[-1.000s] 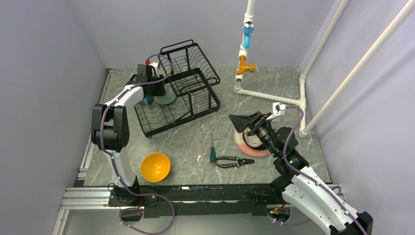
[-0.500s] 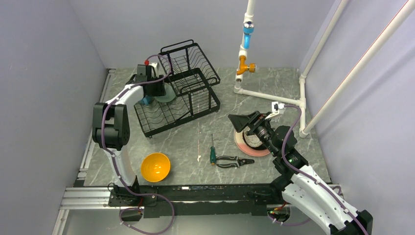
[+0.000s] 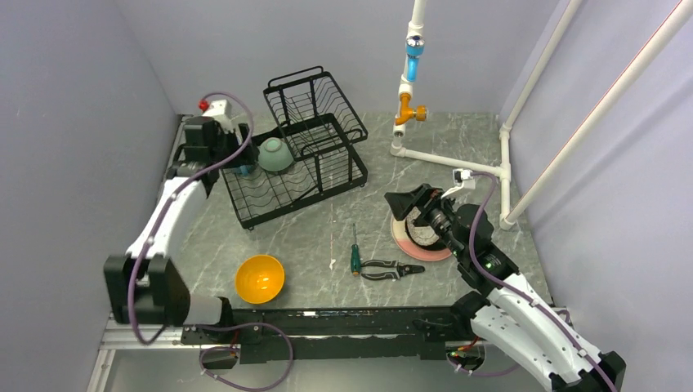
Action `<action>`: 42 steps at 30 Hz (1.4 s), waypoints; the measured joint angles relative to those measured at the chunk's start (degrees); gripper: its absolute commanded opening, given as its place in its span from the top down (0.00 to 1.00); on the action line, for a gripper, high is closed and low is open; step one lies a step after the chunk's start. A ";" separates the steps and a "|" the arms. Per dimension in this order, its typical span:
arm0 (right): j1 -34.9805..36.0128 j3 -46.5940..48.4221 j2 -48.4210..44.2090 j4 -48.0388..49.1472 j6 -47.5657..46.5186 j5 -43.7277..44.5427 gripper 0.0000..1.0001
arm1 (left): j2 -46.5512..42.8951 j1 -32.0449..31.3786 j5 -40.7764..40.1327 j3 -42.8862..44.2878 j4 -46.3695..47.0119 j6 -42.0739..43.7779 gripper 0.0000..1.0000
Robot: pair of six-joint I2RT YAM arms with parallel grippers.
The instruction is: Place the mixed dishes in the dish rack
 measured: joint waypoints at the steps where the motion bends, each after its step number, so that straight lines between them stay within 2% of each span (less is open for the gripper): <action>1: 0.00 0.52 0.44 -1.27 -0.33 0.44 0.00 | -2.99 0.28 -0.02 -0.26 0.09 0.22 0.09; 6: -0.07 1.99 4.63 -5.14 -1.60 0.46 0.02 | -16.02 0.24 -2.78 -2.29 2.58 0.87 0.01; 10: 0.79 2.25 11.58 -5.11 -1.66 -3.41 0.05 | -24.65 0.24 -6.86 -8.63 5.25 0.96 0.01; 12: 3.74 2.25 15.43 -4.66 -1.14 -3.89 0.05 | -27.17 0.24 -7.69 -10.43 5.14 0.22 0.01; 15: 12.46 2.60 21.84 -2.71 -0.04 -2.95 0.06 | -29.55 0.24 -7.74 -11.87 6.45 -0.85 0.01; 19: 22.62 7.50 34.45 0.94 2.45 -1.25 0.16 | -30.47 0.24 -6.69 -12.24 7.26 -1.97 0.01; 23: 28.85 16.20 48.35 3.52 5.46 0.13 0.17 | -29.27 0.24 -2.69 -11.98 7.30 -1.75 0.00; 26: 32.96 20.79 54.58 5.01 6.21 1.73 0.17 | -28.96 0.20 -0.68 -11.98 7.17 -1.55 0.01; 32: 39.47 31.52 62.23 0.57 5.62 9.22 0.19 | -28.87 0.20 3.13 -11.98 7.32 -1.38 0.02; 42: 45.55 43.19 70.03 -9.40 0.15 22.51 0.32 | -27.89 0.20 6.32 -11.98 7.48 -1.36 0.03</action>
